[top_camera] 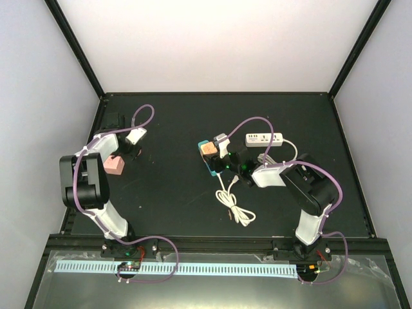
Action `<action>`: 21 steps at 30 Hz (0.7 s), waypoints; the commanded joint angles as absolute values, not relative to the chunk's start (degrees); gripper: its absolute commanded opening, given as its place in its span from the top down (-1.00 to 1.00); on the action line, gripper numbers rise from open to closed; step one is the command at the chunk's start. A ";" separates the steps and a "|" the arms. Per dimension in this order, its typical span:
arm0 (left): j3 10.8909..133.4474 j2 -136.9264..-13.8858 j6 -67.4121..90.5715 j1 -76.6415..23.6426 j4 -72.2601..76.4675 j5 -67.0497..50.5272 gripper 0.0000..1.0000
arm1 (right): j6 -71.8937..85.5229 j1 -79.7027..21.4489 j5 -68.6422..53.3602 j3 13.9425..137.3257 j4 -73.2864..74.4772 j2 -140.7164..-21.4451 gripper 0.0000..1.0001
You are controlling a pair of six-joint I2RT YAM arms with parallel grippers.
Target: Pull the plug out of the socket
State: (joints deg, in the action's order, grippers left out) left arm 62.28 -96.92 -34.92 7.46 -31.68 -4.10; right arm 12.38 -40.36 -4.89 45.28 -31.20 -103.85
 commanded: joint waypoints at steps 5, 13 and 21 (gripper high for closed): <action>64.91 -101.07 -34.17 7.95 -26.67 0.80 0.64 | 11.33 -39.62 -2.68 44.03 -22.28 -106.44 0.93; 61.35 -99.76 -35.77 7.83 -24.03 2.82 0.17 | 11.38 -39.58 -3.21 44.13 -22.08 -106.79 0.93; 59.70 -95.09 -36.26 6.51 -26.50 -1.48 -0.07 | 11.24 -39.64 -3.40 44.21 -22.08 -107.03 0.93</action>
State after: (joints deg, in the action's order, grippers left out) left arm 60.29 -98.91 -35.48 7.33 -25.50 0.99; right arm 12.36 -40.34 -5.06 45.41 -31.00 -103.88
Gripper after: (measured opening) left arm 0.514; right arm 0.670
